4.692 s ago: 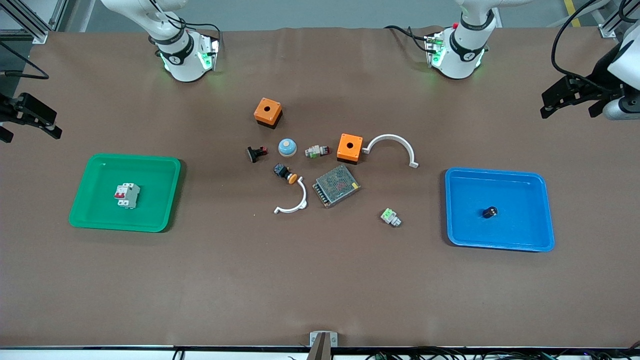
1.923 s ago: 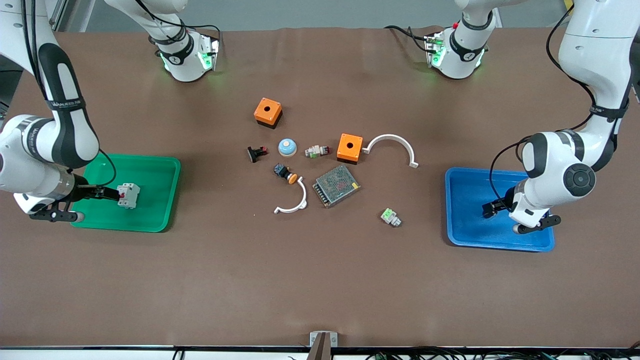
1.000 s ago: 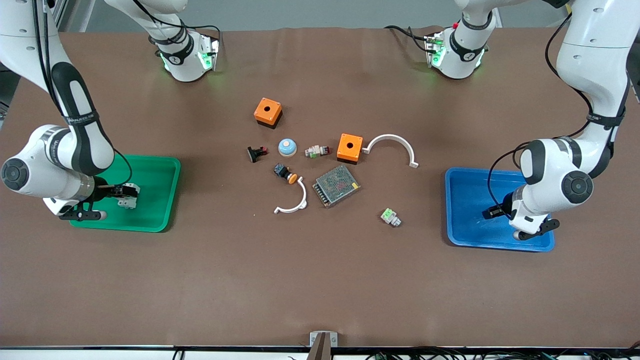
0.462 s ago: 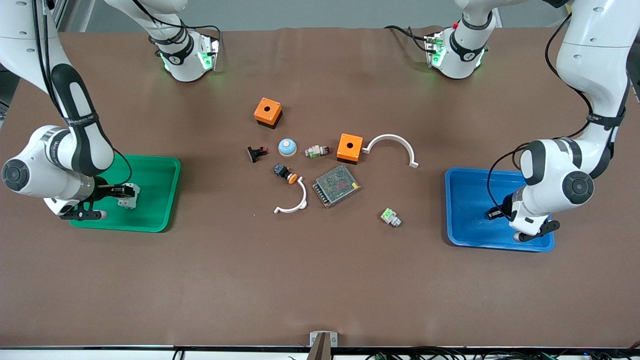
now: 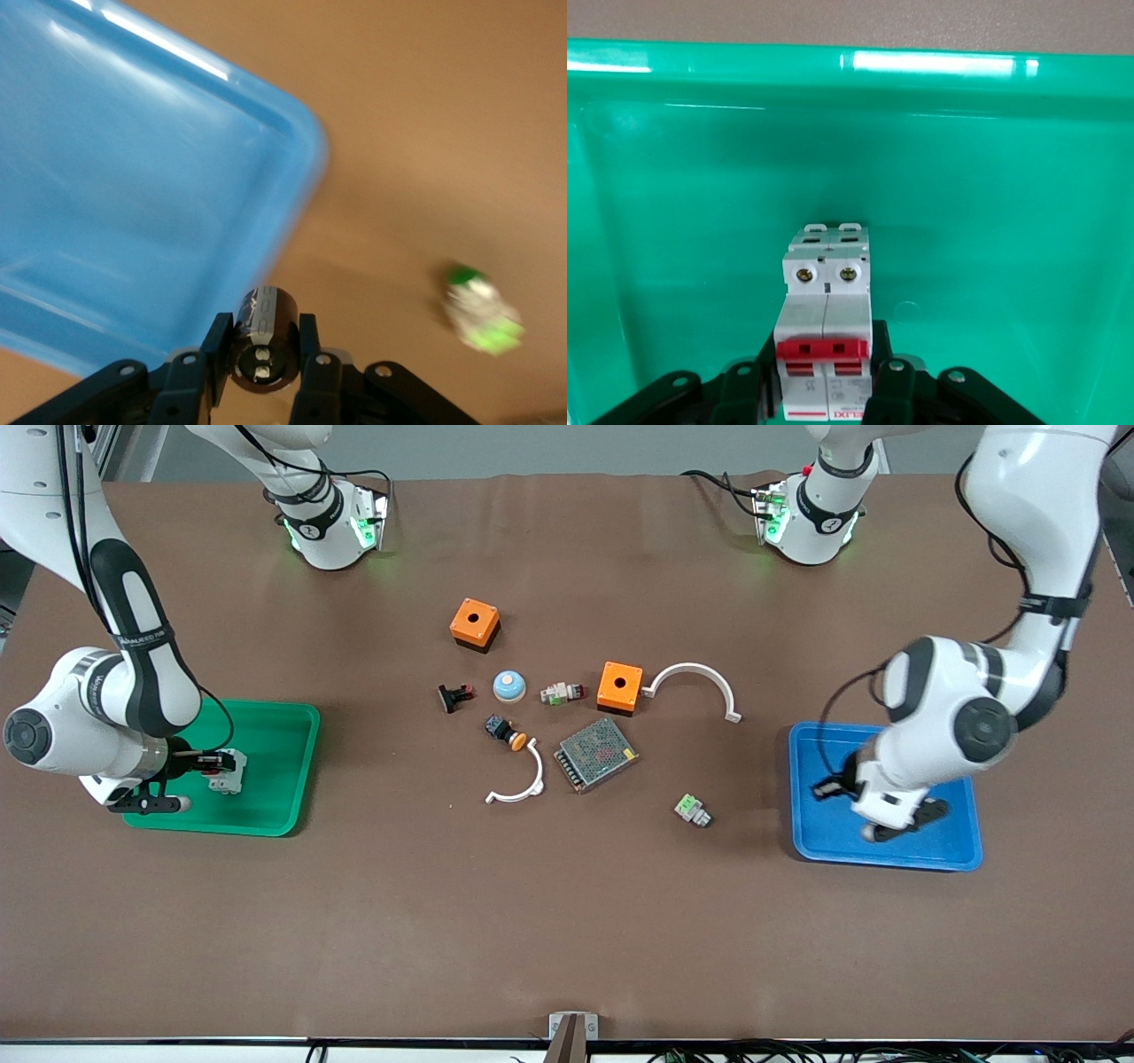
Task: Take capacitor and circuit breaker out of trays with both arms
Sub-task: 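Set the capacitor beside the power supply while the right gripper lifts the breaker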
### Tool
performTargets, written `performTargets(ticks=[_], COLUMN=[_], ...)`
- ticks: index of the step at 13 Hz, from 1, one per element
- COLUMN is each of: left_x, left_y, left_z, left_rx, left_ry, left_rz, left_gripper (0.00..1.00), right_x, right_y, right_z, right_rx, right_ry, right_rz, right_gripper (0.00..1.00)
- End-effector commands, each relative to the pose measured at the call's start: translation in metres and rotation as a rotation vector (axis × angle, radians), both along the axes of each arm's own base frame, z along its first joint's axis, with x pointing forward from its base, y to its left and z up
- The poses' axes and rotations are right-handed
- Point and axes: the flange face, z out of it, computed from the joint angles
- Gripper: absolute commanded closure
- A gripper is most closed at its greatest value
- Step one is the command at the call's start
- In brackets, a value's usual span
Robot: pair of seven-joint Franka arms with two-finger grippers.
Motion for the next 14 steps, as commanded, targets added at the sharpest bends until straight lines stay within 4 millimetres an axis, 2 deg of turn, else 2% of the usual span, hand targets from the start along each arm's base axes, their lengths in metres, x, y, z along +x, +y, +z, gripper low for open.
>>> performTargets(ticks=[1,3,4,6,7,8,9,10,11,14], left_x=[-0.023,-0.044,-0.056,-0.068,-0.075,-0.081,-0.082,-0.084,-0.085,-0.085], left_y=[-0.066,-0.123,-0.143,-0.154,-0.165,-0.173,-0.175,-0.178,-0.179,-0.18], left_z=[-0.009,-0.028,-0.043,-0.074,-0.079,-0.085,-0.09,-0.095,-0.102,-0.106], left_rx=[-0.026,-0.03,-0.031,-0.035,-0.033,-0.031,-0.03,-0.029,-0.029,-0.031], left_ry=[0.005,0.013,0.016,0.001,0.011,0.02,0.029,0.035,0.046,0.053], left_rz=[0.034,0.058,0.058,0.069,0.071,0.062,0.06,0.056,0.055,0.054], left_gripper=[1.0,1.0,1.0,1.0,1.0,1.0,1.0,0.99,0.96,0.73], right_x=[-0.001,0.007,0.015,0.028,0.035,0.041,0.045,0.046,0.046,0.036], right_y=[-0.002,0.002,0.008,0.03,0.057,0.084,0.108,0.146,0.176,0.265], right_z=[0.006,0.024,0.045,0.083,0.102,0.112,0.115,0.115,0.113,0.111], right_rx=[0.015,0.02,0.027,0.027,0.016,0.004,-0.003,-0.013,-0.026,-0.018], right_ry=[-0.004,0.002,0.009,0.012,0.015,0.023,0.026,0.025,0.027,0.027], right_rz=[0.004,0.012,0.019,0.011,-0.009,-0.031,-0.038,-0.033,-0.048,-0.061], right_gripper=[0.88,0.9,0.9,0.9,0.9,0.9,0.9,0.9,0.89,0.88])
